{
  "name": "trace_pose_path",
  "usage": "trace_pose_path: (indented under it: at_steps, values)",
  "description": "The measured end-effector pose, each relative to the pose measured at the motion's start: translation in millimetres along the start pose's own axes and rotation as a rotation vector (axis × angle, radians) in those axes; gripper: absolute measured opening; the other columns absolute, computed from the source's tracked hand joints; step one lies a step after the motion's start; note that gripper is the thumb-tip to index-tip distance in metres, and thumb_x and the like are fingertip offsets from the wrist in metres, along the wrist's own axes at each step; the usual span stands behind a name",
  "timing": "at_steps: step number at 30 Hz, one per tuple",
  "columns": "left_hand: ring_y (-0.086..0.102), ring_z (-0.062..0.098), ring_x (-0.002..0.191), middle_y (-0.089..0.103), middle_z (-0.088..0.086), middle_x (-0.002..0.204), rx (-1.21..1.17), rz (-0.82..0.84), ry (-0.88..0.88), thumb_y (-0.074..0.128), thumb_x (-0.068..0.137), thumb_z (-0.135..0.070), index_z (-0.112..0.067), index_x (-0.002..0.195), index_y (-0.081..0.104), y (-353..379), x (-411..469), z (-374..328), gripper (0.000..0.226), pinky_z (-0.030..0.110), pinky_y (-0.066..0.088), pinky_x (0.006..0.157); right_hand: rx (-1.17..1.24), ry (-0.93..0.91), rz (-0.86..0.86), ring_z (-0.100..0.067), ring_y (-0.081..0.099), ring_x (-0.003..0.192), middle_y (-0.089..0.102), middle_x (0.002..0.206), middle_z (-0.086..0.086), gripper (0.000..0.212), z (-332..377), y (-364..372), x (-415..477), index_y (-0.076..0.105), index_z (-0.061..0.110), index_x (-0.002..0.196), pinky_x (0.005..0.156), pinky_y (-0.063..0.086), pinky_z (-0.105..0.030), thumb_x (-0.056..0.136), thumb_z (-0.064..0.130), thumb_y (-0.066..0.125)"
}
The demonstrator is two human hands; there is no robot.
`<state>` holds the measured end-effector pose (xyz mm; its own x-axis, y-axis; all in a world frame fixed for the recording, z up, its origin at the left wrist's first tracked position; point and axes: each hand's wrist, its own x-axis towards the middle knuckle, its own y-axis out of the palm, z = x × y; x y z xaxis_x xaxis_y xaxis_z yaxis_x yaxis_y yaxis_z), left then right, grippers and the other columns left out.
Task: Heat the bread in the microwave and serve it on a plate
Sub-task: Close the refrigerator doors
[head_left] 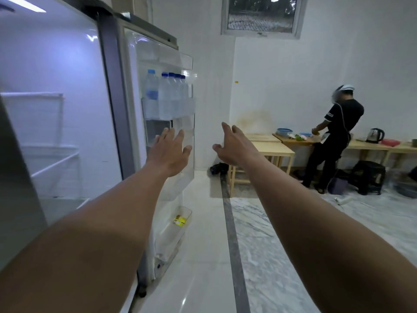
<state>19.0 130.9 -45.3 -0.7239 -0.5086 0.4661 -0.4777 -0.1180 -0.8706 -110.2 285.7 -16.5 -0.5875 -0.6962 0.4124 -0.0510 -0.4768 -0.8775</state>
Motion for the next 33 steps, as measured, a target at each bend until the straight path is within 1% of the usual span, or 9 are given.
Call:
trace_pose_path:
  at_steps: [3,7,12,17,21,26,28,30,33]
  values:
    - [0.008,0.03,0.153,0.016,0.015,0.165,0.035,-0.001,-0.011,0.03,0.104,-0.043,-0.013,0.158,0.018,32,52,11,0.063,0.05,0.01,0.124,-0.013,-0.006,0.015,-0.034,0.032,0.14,0.027,0.154,-0.017,0.077,-23,30,55,0.009,0.016,0.156,0.11,0.034,-0.054,0.097,0.043,0.05]
    - [0.02,0.032,0.149,0.03,0.014,0.158,0.03,-0.072,-0.031,0.031,0.103,-0.043,-0.011,0.153,0.028,64,133,32,0.059,0.051,0.02,0.121,-0.011,-0.039,0.033,-0.034,0.031,0.14,0.026,0.155,-0.015,0.081,-52,59,142,0.01,0.017,0.156,0.108,0.036,-0.055,0.095,0.046,0.054]
    - [0.012,0.03,0.153,0.02,0.013,0.164,0.05,-0.116,-0.094,0.034,0.106,-0.042,-0.013,0.158,0.022,88,226,49,0.06,0.046,0.013,0.123,0.028,-0.08,0.014,-0.035,0.033,0.139,0.027,0.154,-0.017,0.079,-81,84,248,0.012,0.015,0.155,0.109,0.035,-0.053,0.096,0.044,0.054]
    - [0.014,0.029,0.152,0.022,0.014,0.164,0.126,-0.133,-0.093,0.034,0.105,-0.038,-0.014,0.157,0.023,115,295,65,0.059,0.047,0.014,0.124,0.058,-0.099,0.048,-0.036,0.029,0.141,0.027,0.155,-0.017,0.076,-106,111,327,0.012,0.014,0.156,0.111,0.03,-0.053,0.098,0.042,0.052]
    - [0.015,0.03,0.152,0.024,0.015,0.163,0.204,-0.17,-0.06,0.036,0.104,-0.035,-0.012,0.156,0.026,131,339,77,0.058,0.045,0.012,0.125,0.111,-0.15,0.057,-0.035,0.03,0.141,0.029,0.153,-0.017,0.072,-114,128,394,0.015,0.014,0.155,0.111,0.033,-0.053,0.098,0.04,0.052]
    - [0.013,0.031,0.153,0.024,0.015,0.163,0.347,-0.226,-0.053,0.035,0.104,-0.035,-0.011,0.156,0.026,153,387,84,0.058,0.045,0.011,0.125,0.208,-0.279,0.071,-0.035,0.039,0.133,0.041,0.14,-0.014,0.069,-113,153,480,0.026,0.016,0.148,0.106,0.038,-0.052,0.09,0.036,0.058]
    - [0.018,0.03,0.152,0.028,0.014,0.162,0.39,-0.247,-0.068,0.036,0.104,-0.034,-0.011,0.156,0.028,162,404,83,0.057,0.046,0.015,0.125,0.236,-0.343,0.072,-0.035,0.04,0.132,0.04,0.143,-0.015,0.071,-109,164,513,0.024,0.016,0.149,0.105,0.04,-0.052,0.09,0.035,0.058]
    - [0.029,0.032,0.148,0.037,0.015,0.157,0.452,-0.283,-0.105,0.039,0.103,-0.033,-0.01,0.152,0.036,172,418,84,0.055,0.048,0.021,0.123,0.265,-0.392,0.088,-0.035,0.041,0.131,0.038,0.145,-0.015,0.069,-104,174,542,0.025,0.018,0.149,0.104,0.041,-0.053,0.09,0.031,0.06]
    - [0.046,0.034,0.136,0.053,0.016,0.144,0.547,-0.308,-0.159,0.042,0.099,-0.034,-0.009,0.144,0.05,184,436,81,0.052,0.049,0.03,0.118,0.279,-0.469,0.097,-0.037,0.03,0.14,0.029,0.152,-0.015,0.074,-101,188,585,0.021,0.021,0.15,0.11,0.031,-0.06,0.087,0.028,0.061]
